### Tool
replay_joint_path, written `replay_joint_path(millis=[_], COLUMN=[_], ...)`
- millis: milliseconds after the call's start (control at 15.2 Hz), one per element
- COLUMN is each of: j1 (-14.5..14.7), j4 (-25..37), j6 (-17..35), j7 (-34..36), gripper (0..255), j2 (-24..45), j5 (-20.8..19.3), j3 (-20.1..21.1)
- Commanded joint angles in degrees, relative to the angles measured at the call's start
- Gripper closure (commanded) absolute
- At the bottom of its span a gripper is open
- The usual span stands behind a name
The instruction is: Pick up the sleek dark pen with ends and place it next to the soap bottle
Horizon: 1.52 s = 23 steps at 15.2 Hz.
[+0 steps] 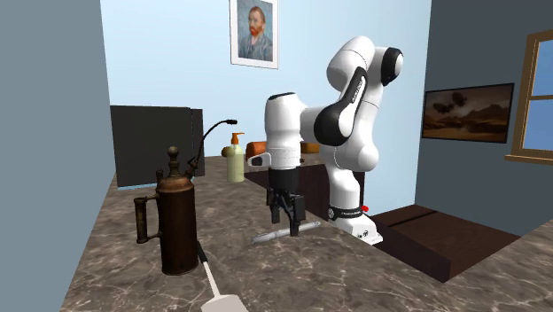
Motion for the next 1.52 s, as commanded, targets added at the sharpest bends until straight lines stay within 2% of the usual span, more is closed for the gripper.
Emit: replay_joint_path(millis=[0,462,528,1122,1452], j1=[-0.1,-0.1,-0.1,-0.1,0.2], j4=[-0.5,-0.5,-0.5,-0.5,1.3], j6=[1.5,1.5,1.5,1.5,-3.5], j7=[0.1,0.1,0.1,0.1,-0.1], gripper=[0,0,255,255,255], j2=[1.0,1.0,1.0,1.0,-2.3], j5=[0.0,0.0,0.0,0.0,0.0], j3=[0.3,0.3,0.3,0.3,-0.7])
